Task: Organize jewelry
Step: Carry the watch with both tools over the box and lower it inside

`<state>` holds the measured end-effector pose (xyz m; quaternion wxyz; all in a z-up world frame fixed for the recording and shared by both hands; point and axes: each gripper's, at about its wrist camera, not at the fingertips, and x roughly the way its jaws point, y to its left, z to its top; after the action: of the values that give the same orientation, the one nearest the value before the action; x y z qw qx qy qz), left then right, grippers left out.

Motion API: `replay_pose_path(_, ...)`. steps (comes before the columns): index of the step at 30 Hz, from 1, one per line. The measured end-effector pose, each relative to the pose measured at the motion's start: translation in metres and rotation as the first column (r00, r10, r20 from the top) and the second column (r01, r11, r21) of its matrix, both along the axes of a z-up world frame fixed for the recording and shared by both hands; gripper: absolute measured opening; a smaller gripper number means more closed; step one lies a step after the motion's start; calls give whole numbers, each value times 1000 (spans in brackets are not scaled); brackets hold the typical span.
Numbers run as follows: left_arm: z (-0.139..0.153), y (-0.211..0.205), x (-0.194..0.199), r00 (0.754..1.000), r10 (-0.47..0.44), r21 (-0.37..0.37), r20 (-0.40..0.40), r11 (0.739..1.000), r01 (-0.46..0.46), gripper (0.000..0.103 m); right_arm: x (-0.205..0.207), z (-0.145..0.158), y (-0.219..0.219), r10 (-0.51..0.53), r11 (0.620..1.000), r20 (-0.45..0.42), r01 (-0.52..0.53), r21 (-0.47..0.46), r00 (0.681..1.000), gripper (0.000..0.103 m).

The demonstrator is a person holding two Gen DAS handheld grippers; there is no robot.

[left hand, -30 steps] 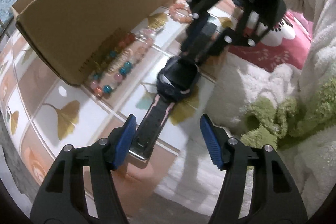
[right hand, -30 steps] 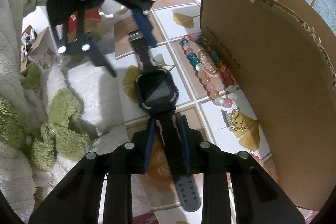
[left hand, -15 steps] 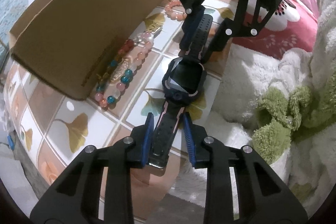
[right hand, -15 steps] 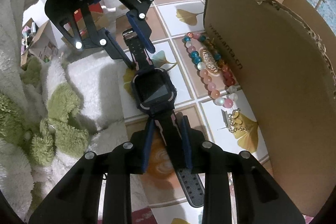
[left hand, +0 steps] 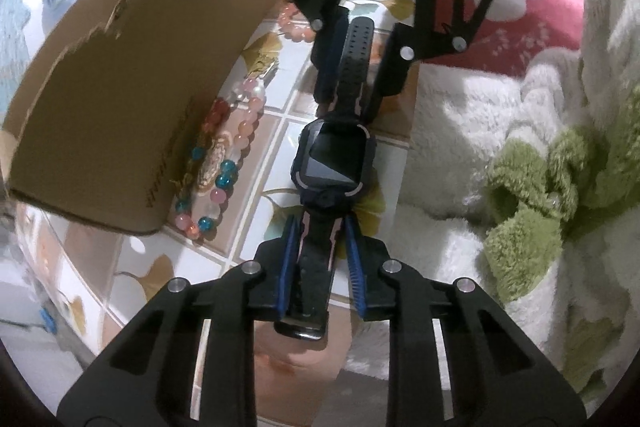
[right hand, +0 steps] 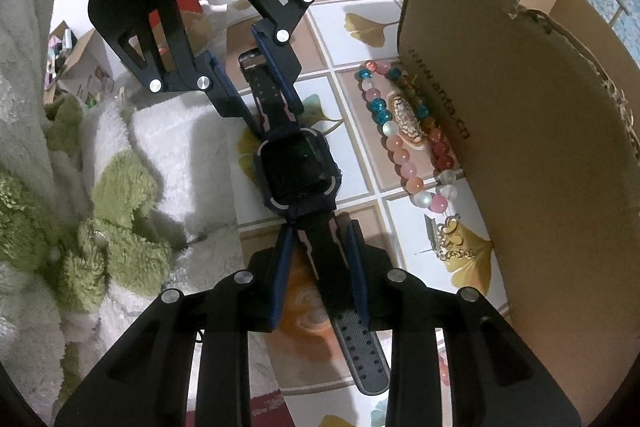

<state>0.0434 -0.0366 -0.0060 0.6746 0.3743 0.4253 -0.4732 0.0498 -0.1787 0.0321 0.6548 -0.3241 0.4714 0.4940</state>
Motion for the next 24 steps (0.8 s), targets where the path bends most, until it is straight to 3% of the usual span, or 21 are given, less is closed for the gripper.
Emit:
replay_pose_path(5, -1, -7, -10, 999, -7, 5, 34, 1000, 7, 22, 1, 0, 4, -40, 999, -17, 40, 0, 999, 27)
replay_pose_path(9, -3, -15, -30, 992, -16, 26, 124, 1000, 13, 21, -1, -1, 7, -81, 997, -16, 80, -9, 997, 25)
replay_pose_path(16, -1, -32, -55, 977, -13, 49, 211, 999, 3, 21, -30, 10, 12, -96, 995, 103, 98, -16, 990, 23)
replay_pose_path(22, 30, -37, -83, 949, -30, 70, 314, 998, 9, 21, -58, 42, 10, -109, 994, 238, 112, 4, 965, 23)
replay_pose_path(24, 47, -36, -89, 929, -37, 82, 369, 997, 7, 21, -63, 57, 6, -111, 994, 286, 112, 13, 952, 23)
